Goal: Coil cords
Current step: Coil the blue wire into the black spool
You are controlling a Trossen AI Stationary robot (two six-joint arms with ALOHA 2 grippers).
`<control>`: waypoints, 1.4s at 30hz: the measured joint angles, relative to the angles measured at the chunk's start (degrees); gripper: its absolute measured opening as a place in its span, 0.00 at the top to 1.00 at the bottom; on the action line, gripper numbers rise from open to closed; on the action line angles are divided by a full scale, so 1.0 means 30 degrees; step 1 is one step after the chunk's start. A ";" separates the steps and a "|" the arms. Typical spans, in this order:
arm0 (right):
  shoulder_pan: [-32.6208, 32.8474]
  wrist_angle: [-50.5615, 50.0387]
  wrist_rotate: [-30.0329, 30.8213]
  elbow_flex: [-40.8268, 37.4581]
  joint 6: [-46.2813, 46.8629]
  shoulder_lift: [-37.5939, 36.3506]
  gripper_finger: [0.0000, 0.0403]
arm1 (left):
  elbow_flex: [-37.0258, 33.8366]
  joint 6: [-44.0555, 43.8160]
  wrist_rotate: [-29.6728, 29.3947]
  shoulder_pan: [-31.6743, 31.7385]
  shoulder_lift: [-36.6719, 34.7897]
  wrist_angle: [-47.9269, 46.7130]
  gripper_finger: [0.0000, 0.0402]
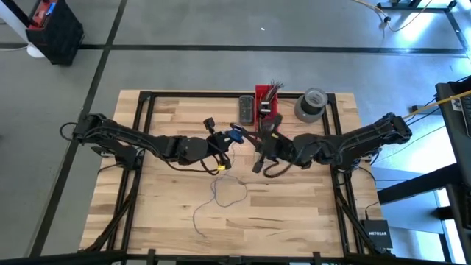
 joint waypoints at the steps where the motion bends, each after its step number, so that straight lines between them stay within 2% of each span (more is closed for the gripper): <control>1: 0.0116 0.0013 0.0014 0.0000 -0.0007 -0.0129 0.98 | 0.0004 0.0201 -0.0022 -0.0035 0.0007 0.0000 0.99; 16: 0.3244 -0.1479 -0.0064 0.0117 0.0091 -0.3022 0.98 | -0.0080 0.0240 -0.0073 -0.0072 0.0065 -0.0869 0.99; 23: 0.4588 -0.2837 0.1095 0.0137 0.0215 -0.3646 0.98 | -0.0095 -0.0075 -0.0073 -0.0072 0.0065 -0.1957 0.99; 30: 0.4560 -0.8047 0.0903 0.0189 0.3651 -0.3410 0.98 | -0.0153 -0.0827 -0.0306 0.0067 0.0043 -0.2685 0.99; 35: 0.4035 -1.1437 0.0797 0.0151 0.6253 -0.2724 0.98 | -0.0160 -0.1793 -0.0794 0.0744 -0.0793 -0.4460 0.99; 40: 0.3026 -1.2010 0.0961 -0.1096 0.7314 -0.2324 0.98 | -0.0160 -0.2696 -0.0637 0.1189 -0.2563 -0.5788 0.99; 42: 0.2400 -1.1912 0.0970 -0.1831 0.7683 -0.2306 0.98 | -0.0153 -0.2965 0.0225 0.1189 -0.3318 -0.6076 0.99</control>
